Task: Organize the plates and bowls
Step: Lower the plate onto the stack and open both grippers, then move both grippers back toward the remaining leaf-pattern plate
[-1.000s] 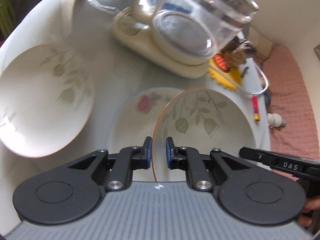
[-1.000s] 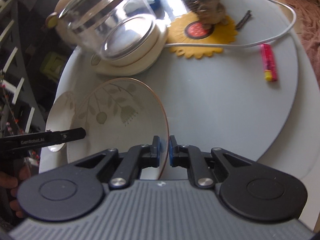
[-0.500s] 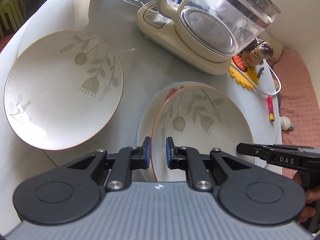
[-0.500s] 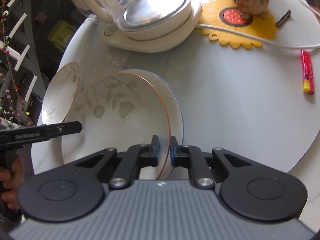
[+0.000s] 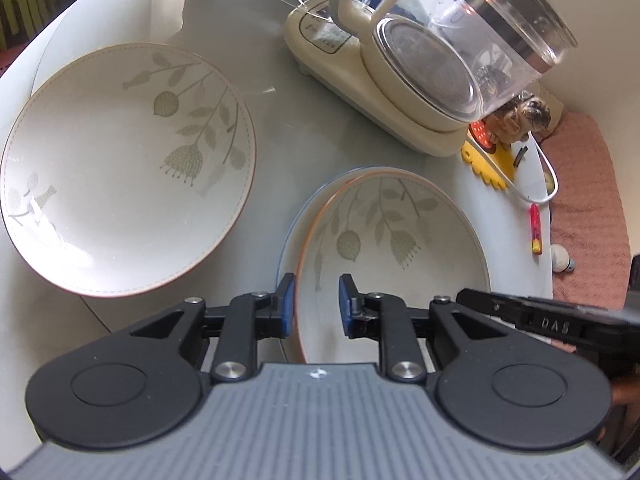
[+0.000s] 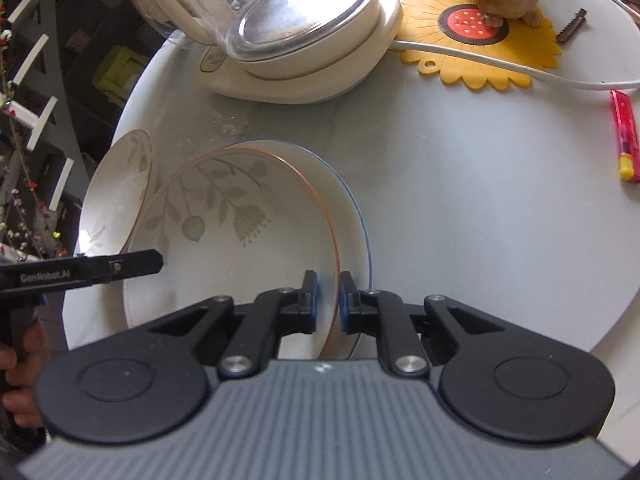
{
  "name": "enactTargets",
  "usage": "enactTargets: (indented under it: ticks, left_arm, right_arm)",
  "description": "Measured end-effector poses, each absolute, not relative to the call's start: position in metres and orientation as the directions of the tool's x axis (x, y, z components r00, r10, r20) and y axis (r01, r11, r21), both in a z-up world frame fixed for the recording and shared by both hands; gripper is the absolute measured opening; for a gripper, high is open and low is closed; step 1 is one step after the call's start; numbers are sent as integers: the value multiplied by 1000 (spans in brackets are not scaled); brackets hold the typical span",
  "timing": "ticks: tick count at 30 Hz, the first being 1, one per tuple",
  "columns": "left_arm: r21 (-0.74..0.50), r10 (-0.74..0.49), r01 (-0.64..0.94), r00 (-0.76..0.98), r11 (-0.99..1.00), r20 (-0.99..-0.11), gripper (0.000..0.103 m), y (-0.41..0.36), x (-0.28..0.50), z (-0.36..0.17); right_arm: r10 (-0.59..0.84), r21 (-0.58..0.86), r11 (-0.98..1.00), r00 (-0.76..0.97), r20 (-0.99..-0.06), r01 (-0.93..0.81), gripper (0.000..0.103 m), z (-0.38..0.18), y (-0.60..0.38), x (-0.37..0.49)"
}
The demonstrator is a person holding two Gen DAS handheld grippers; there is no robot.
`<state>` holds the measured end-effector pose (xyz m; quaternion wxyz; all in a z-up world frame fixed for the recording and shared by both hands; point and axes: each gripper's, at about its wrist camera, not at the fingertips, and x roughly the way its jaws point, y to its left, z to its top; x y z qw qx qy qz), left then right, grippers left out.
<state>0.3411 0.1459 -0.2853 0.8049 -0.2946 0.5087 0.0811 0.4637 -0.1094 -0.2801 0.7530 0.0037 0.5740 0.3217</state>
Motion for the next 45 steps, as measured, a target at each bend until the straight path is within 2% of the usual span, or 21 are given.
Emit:
enactTargets:
  ticks: [11,16,18,22,24,31,35,45]
  left_arm:
    - [-419,-198,-481,444,770,-874,35,146,321,-276]
    - [-474,-228,-462,492,750,-840,35,145,303,-262]
    - [-460,-206,-459,501,760,-840,35,141,299,-257]
    - [-350,-107,-462,474,815,-874,36,131,295,-247]
    - [-353,-100,-456,490,817,-866,36,131,291,-242]
    - [-325,-56,-425,535,845,-843,36,123,279,-208]
    - [-249,-4,-397,524,883,-852,36,107,271,-179]
    - [-238,42,-374,607,896,-794,36,93,217,-111]
  right_arm:
    - [475,310,779,191,-859,-545,14,-277,-100,459]
    - [470,295,783,210,-857,-548,14,-275,-99,460]
    - [467,288,784,217,-858,-549,14,-274,-98,459]
    - [438,245,800,254,-862,-548,13,-269,-95,456]
    - [432,235,815,285,-856,-529,13,-262,-97,454]
    - [450,219,829,381,-808,-515,13,-224,-108,440]
    - [472,223,830,431,-769,-510,13,-195,-116,422]
    - [546,243,809,532,-647,-536,13,-122,-134,362]
